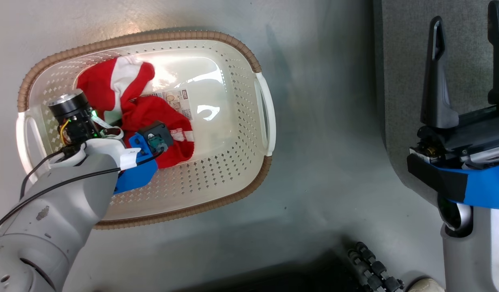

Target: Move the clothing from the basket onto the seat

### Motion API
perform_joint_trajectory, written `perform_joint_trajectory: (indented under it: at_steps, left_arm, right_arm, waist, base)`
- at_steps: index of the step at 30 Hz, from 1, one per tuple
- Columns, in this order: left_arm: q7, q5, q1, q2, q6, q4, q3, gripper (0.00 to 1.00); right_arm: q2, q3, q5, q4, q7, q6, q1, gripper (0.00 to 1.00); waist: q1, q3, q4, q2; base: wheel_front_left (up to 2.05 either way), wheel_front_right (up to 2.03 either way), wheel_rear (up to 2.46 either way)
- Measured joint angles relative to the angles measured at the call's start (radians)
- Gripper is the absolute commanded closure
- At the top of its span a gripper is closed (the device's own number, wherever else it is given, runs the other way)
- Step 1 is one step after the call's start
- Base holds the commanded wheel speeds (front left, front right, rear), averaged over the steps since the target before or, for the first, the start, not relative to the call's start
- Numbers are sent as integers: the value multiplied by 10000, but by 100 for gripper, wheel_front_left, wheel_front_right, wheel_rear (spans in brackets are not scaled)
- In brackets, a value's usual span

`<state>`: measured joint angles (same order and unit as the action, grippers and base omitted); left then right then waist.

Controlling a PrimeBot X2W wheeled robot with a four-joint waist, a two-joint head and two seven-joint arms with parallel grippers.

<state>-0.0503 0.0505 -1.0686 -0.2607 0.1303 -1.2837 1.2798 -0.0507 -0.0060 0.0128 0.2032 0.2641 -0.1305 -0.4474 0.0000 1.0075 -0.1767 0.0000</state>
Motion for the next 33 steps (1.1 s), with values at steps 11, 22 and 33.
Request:
perform_joint_trajectory:
  at_steps: [11,22,33]
  left_arm:
    - [1317,1028,21,591,0,-6,0,100]
    - [2569,2288,563,1022,0,263,-15,100]
    - [3093,4061,1240,936,2,1183,-385,100]
  right_arm:
    - [0,-115,123,-274,-2,-2,-51,0]
    - [2,-192,159,-926,-2,-2,29,0]
    - [2,-267,77,-1737,0,-2,639,0]
  waist:
    - [-1,-572,361,0]
    - [-1,-2052,834,0]
    - [-2,-4045,1249,1]
  base:
    - [0,0,0]
    - [0,0,0]
    - [0,0,0]
